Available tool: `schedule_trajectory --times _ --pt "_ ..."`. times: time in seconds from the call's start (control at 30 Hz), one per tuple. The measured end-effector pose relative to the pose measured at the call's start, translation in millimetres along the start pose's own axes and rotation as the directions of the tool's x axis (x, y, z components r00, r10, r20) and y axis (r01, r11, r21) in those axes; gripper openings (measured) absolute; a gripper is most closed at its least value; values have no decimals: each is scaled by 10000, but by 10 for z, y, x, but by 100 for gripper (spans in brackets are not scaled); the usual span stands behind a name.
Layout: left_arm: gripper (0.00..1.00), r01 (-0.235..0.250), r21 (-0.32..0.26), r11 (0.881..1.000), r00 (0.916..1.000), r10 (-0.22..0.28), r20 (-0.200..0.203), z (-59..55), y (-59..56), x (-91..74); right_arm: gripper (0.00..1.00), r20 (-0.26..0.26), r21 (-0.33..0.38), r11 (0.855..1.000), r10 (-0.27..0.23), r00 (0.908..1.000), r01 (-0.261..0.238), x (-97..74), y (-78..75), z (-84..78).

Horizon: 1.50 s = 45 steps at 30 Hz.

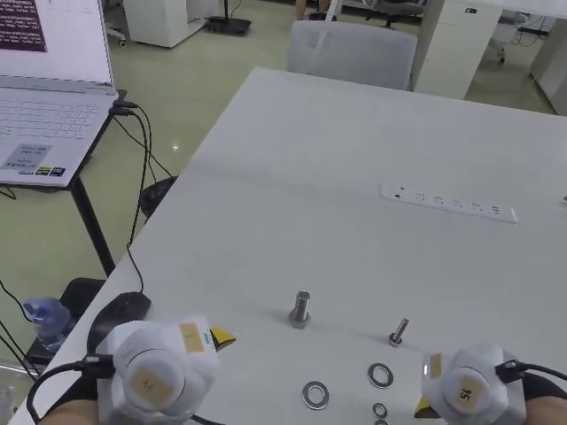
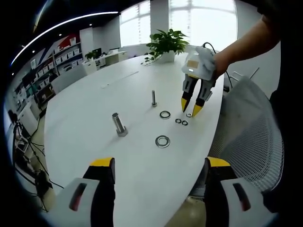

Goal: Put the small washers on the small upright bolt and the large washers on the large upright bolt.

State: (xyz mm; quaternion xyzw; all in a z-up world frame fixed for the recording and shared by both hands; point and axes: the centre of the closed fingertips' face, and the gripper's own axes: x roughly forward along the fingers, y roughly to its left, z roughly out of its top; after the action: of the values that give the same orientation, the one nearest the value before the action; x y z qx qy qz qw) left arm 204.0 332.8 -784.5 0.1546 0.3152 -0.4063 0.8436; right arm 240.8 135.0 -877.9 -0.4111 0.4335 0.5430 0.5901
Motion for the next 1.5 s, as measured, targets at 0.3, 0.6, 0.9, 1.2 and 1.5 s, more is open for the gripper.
schedule_trajectory --times 0.3,0.6,0.9,1.2,1.5 --pt "76 -6 1 10000 10000 6 30 12 -14 3 16 -98 -380 9993 -17 10000 13 3 37 9" --pt "74 34 -31 10000 10000 -34 -46 -27 -43 -11 15 -410 -734 9973 6 9992 -36 2 44 21" --pt "73 63 -40 10000 10000 -63 -66 -26 -38 2 14 -729 -532 9984 137 9972 -176 9 15 27" --pt "73 84 -37 10000 9999 -85 -90 -6 -34 7 14 -519 -437 9990 36 9986 -59 2 26 26" --pt "71 98 -73 9999 9999 -99 -139 -33 -39 7 15 -621 -847 9964 -122 9980 69 16 45 35"
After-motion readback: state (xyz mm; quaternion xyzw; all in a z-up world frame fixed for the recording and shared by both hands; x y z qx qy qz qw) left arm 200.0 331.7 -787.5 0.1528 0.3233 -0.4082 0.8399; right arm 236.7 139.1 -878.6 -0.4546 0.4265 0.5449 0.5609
